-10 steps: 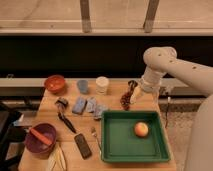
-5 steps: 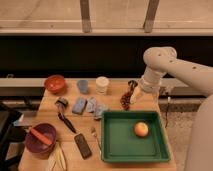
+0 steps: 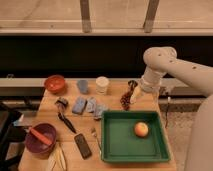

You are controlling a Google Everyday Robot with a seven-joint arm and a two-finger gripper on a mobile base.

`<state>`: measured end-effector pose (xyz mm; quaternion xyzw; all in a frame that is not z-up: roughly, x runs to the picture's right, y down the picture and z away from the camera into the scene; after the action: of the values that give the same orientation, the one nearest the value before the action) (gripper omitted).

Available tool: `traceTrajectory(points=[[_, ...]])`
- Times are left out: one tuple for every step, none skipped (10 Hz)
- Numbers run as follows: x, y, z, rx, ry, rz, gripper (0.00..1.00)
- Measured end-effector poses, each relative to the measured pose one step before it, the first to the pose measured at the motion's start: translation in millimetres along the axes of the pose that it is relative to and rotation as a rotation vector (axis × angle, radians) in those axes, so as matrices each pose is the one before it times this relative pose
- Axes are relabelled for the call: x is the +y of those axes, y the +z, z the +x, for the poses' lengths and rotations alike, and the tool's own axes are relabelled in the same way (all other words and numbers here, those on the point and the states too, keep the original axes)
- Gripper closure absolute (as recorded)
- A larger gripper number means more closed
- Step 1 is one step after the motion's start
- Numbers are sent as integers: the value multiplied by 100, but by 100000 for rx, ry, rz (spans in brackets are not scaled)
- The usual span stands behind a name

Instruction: Wipe tray with towel

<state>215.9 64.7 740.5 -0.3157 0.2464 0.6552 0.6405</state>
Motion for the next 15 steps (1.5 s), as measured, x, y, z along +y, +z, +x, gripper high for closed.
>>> traceTrajectory(points=[[1, -5, 0, -11, -8, 6, 25], [-31, -236, -15, -718, -525, 744, 25], [65, -314, -167, -1360, -1397, 640, 25], [311, -750, -499, -2222, -3134, 1157, 25], [1350, -549, -921, -1705, -4856, 718, 25], [1335, -107, -817, -1054, -3831, 340, 25], [1844, -45, -1206, -1104, -4905, 952, 25], [2760, 240, -1505, -750, -6599, 1176, 25], [1885, 205, -945, -301, -4607, 599, 25], [2506, 367, -1232, -557, -6638, 929, 25], [2514, 471, -1352, -594, -6659, 752, 25], [2397, 377, -1395, -897, -5526, 52, 25], [2144, 243, -1172, -1080, -4956, -80, 25], [1129, 34, -620, -837, -2157, -556, 25], [-658, 6, 272, 302, 522, 1079, 25]])
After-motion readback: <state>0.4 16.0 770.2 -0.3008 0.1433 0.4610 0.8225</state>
